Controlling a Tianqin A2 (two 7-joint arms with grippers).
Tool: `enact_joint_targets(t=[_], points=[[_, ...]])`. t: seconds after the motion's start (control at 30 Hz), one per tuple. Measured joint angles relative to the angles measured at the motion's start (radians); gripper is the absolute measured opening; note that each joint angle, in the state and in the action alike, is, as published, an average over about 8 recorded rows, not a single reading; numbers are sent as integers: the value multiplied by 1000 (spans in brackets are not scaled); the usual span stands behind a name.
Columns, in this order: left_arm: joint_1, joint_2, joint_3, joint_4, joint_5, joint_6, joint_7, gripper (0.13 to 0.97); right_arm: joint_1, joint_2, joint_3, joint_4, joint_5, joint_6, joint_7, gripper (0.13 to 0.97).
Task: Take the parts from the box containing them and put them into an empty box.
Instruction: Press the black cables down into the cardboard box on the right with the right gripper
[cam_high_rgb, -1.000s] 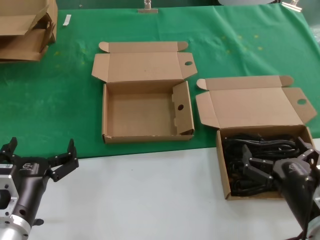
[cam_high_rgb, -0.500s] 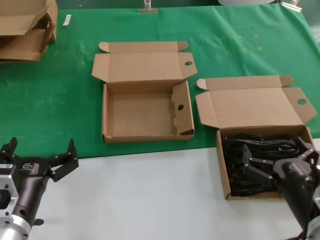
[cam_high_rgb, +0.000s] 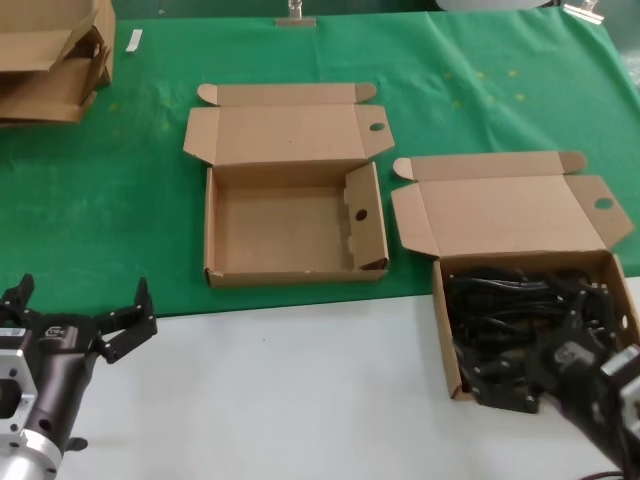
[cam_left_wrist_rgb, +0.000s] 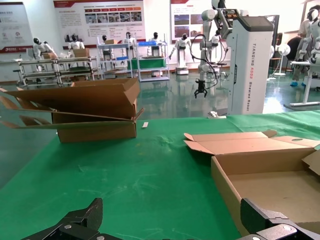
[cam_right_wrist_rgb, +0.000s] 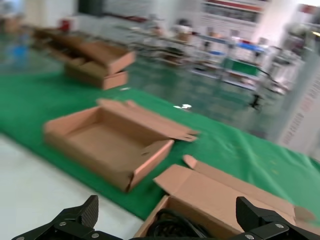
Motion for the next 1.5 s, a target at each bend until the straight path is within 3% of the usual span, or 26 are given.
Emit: enact_joint_targets(t=[0.3,0.63,1.0,1.5], points=[[0,0,0,0,0,0,0,966,75,190,12,-52,-107,-148,-253,966],[0,0,0,0,0,0,0,966,303,296,-117,-137,-302,-286,-458,966],[0,0,0,0,0,0,0,966,482,264,-236,-213,-497,-404,-420,966],[0,0,0,0,0,0,0,966,506,240,-282,-256,-584,-439,-371,964]])
